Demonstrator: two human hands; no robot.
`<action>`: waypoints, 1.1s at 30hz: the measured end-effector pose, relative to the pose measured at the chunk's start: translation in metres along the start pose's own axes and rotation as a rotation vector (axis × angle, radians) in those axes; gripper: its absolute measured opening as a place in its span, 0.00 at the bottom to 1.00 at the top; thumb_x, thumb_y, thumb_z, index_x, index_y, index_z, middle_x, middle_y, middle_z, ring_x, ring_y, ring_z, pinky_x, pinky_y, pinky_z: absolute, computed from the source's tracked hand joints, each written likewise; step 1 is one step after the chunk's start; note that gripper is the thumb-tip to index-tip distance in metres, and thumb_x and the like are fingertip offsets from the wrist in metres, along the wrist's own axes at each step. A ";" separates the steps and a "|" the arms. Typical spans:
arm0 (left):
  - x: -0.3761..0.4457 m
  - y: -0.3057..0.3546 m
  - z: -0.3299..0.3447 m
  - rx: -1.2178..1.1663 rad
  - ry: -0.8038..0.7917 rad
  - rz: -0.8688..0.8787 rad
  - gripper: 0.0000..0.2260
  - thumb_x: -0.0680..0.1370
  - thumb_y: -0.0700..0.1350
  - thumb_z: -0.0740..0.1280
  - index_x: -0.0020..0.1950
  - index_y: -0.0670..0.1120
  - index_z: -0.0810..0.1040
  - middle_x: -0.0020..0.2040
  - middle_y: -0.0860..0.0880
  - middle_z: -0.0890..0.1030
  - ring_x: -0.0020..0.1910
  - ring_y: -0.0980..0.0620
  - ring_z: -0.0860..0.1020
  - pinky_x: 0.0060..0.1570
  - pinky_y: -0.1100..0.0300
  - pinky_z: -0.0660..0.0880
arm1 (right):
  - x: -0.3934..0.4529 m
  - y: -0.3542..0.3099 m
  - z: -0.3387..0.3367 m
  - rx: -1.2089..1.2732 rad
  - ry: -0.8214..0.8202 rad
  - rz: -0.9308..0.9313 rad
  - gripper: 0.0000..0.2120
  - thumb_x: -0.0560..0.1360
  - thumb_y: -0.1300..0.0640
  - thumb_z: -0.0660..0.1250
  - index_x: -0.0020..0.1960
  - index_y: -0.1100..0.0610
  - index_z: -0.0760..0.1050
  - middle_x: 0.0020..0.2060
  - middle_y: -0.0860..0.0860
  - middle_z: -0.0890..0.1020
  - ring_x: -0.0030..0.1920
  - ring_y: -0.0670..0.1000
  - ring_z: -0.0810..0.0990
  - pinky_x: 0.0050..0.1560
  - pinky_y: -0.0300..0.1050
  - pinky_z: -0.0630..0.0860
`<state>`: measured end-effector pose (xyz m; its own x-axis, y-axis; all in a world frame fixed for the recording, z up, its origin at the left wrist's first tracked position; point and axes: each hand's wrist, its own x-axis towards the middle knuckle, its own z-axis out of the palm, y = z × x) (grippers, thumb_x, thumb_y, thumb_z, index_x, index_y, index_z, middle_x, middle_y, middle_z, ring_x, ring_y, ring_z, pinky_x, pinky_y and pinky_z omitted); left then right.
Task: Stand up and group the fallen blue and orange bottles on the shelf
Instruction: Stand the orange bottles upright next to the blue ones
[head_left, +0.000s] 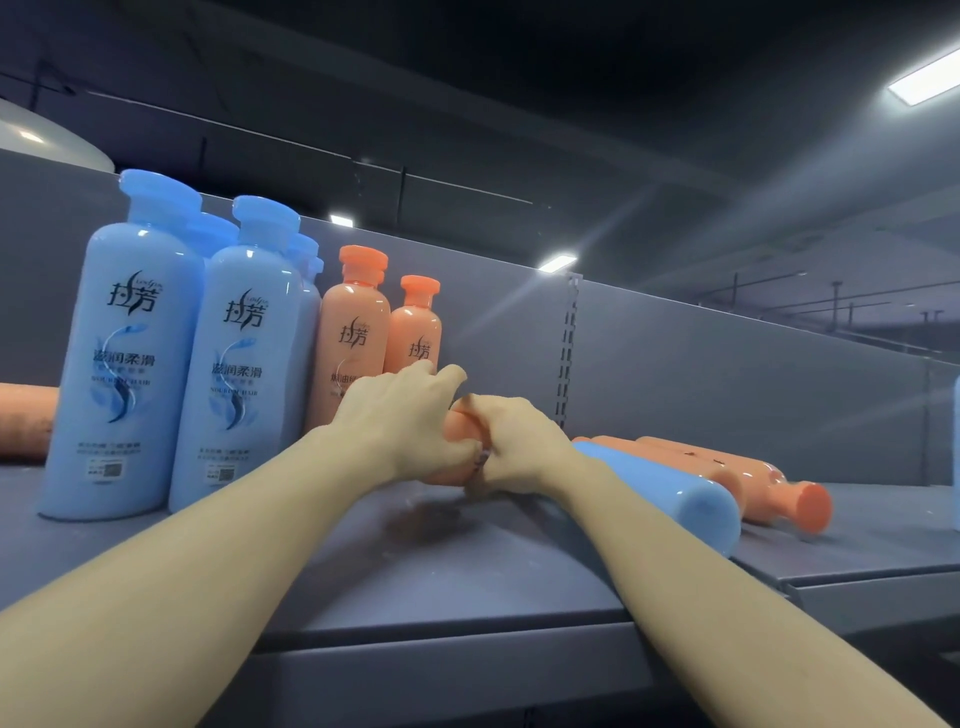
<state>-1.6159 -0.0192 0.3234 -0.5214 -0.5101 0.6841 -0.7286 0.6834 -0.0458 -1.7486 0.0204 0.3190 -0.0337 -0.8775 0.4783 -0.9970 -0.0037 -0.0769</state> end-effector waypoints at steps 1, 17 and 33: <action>0.000 0.000 -0.001 -0.009 0.012 -0.008 0.27 0.71 0.62 0.63 0.66 0.50 0.67 0.60 0.50 0.75 0.56 0.45 0.77 0.43 0.55 0.68 | -0.001 0.000 -0.002 0.005 0.021 0.002 0.26 0.63 0.59 0.73 0.59 0.51 0.71 0.53 0.48 0.79 0.52 0.54 0.76 0.48 0.46 0.77; 0.004 0.000 -0.015 -0.280 0.281 -0.113 0.34 0.67 0.55 0.73 0.70 0.50 0.66 0.64 0.47 0.68 0.63 0.46 0.66 0.54 0.54 0.69 | 0.005 -0.003 0.005 0.266 0.397 0.081 0.11 0.65 0.50 0.71 0.43 0.52 0.73 0.37 0.48 0.79 0.39 0.55 0.75 0.42 0.49 0.78; 0.004 0.003 -0.017 -0.706 0.352 -0.160 0.41 0.67 0.52 0.75 0.73 0.50 0.56 0.61 0.46 0.72 0.59 0.44 0.72 0.60 0.48 0.71 | -0.003 -0.018 0.000 0.463 0.580 0.159 0.14 0.63 0.49 0.74 0.42 0.55 0.75 0.33 0.47 0.79 0.35 0.52 0.76 0.37 0.45 0.74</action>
<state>-1.6130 -0.0107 0.3382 -0.1781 -0.5151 0.8384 -0.2683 0.8452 0.4623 -1.7305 0.0236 0.3192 -0.3327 -0.4924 0.8043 -0.8505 -0.2118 -0.4815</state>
